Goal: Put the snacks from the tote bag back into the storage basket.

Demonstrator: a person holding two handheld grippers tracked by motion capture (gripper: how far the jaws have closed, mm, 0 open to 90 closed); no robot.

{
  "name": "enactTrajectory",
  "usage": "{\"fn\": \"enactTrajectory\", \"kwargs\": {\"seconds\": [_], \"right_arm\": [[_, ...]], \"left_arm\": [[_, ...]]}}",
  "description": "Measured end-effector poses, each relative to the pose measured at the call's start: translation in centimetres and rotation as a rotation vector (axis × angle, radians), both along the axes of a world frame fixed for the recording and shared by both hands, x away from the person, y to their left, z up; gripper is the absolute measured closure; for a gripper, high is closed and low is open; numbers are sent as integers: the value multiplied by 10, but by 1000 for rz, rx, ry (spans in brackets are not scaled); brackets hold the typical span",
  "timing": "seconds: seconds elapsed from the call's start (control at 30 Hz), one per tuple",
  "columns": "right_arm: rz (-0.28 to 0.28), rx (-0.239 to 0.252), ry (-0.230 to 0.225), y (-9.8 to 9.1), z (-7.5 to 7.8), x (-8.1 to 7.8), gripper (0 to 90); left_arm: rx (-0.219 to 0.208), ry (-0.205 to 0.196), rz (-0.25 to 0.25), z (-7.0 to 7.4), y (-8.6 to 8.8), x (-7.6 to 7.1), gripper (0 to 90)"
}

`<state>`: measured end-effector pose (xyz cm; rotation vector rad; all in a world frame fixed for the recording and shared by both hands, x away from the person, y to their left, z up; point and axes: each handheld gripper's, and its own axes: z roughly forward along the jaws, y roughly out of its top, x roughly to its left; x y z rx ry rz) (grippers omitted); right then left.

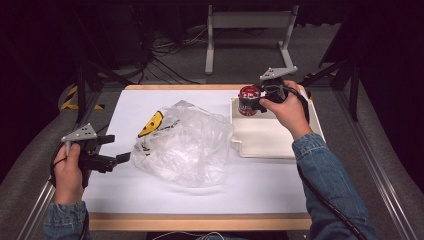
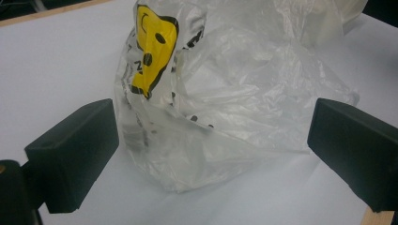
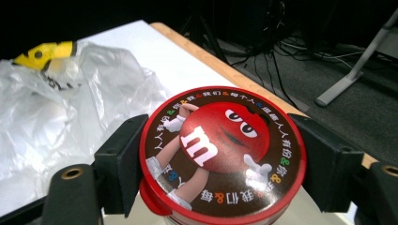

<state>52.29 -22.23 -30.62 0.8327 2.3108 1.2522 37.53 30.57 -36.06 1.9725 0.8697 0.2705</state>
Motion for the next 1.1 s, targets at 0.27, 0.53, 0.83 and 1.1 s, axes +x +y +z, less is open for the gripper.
{"fn": "enactTrajectory", "kwargs": {"seconds": [0.27, 0.53, 0.83, 1.1], "right_arm": [[26, -35, 16, 3, -18, 5, 248], [27, -52, 31, 4, -32, 9, 248], [32, -85, 50, 6, -50, 11, 248], [23, -112, 63, 8, -67, 13, 249]], "left_arm": [[8, 22, -1, -4, -5, -4, 31], [19, 23, -7, -5, -4, -3, 32], [10, 30, -7, -5, -6, -2, 32], [12, 42, -9, -8, -5, 1, 33]]}}
